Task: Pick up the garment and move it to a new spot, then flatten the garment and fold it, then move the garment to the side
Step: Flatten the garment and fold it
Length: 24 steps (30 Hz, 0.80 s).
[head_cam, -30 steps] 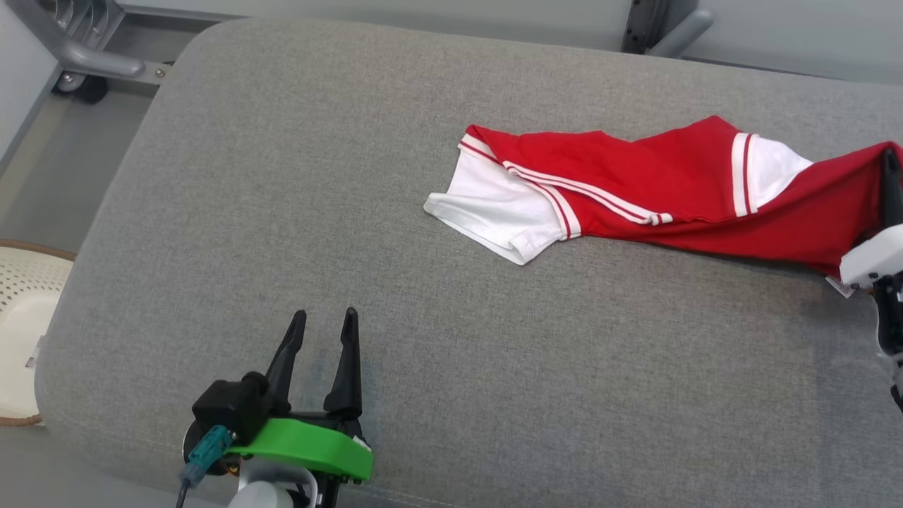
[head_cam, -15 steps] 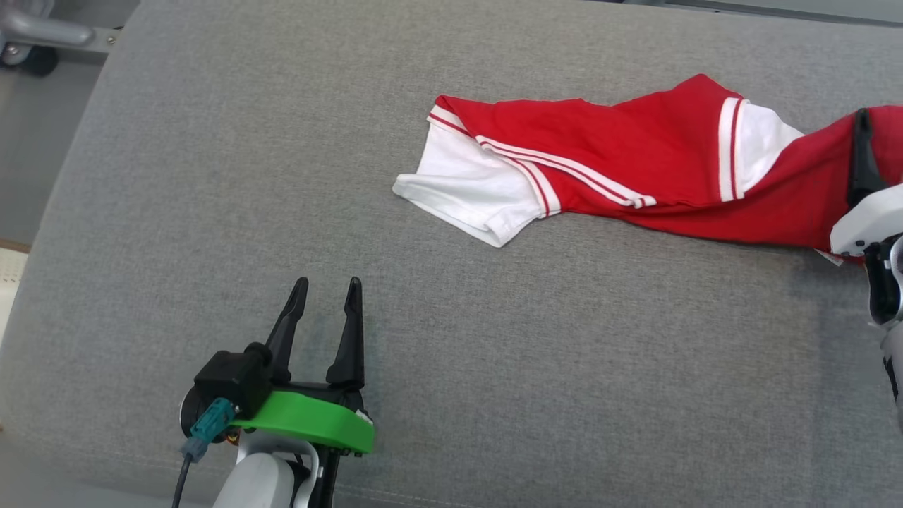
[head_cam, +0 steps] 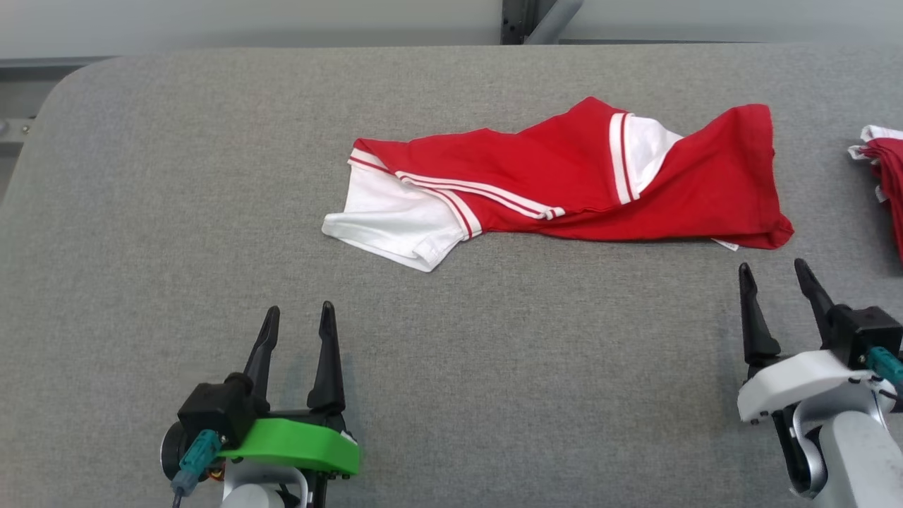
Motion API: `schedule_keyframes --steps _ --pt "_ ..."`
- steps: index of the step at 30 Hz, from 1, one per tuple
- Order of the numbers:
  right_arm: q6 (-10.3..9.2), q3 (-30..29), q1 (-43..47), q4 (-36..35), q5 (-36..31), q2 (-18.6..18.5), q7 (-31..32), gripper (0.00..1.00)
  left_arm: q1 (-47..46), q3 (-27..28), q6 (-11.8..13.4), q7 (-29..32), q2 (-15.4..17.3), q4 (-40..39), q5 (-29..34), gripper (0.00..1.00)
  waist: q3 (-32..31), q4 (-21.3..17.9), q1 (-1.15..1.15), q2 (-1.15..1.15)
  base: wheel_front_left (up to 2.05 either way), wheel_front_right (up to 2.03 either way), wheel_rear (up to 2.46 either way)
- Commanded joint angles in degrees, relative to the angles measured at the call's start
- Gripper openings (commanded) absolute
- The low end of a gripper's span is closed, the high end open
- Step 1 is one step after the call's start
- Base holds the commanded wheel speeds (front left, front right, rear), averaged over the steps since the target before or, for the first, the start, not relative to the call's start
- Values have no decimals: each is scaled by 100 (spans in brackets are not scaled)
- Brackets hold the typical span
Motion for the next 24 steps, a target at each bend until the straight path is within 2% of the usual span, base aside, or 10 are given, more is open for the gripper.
schedule_keyframes --steps 1,6,15,24 --pt "-3 8 109 -75 -62 5 -15 100 95 20 36 -15 12 -11 -39 100 -294 -287 0 0 0 0 0" --pt "-3 -3 602 -337 -289 128 -15 100 275 -42 103 -15 12 30 34 100 -550 -418 0 0 0 0 0" --pt "-3 -303 1055 -515 -738 224 -15 100 470 -193 176 -15 13 73 67 100 -922 -328 0 0 0 0 0" --pt "-3 -600 504 330 -1081 -75 -15 100 481 -359 108 -15 13 12 124 100 -837 60 0 0 0 0 0"
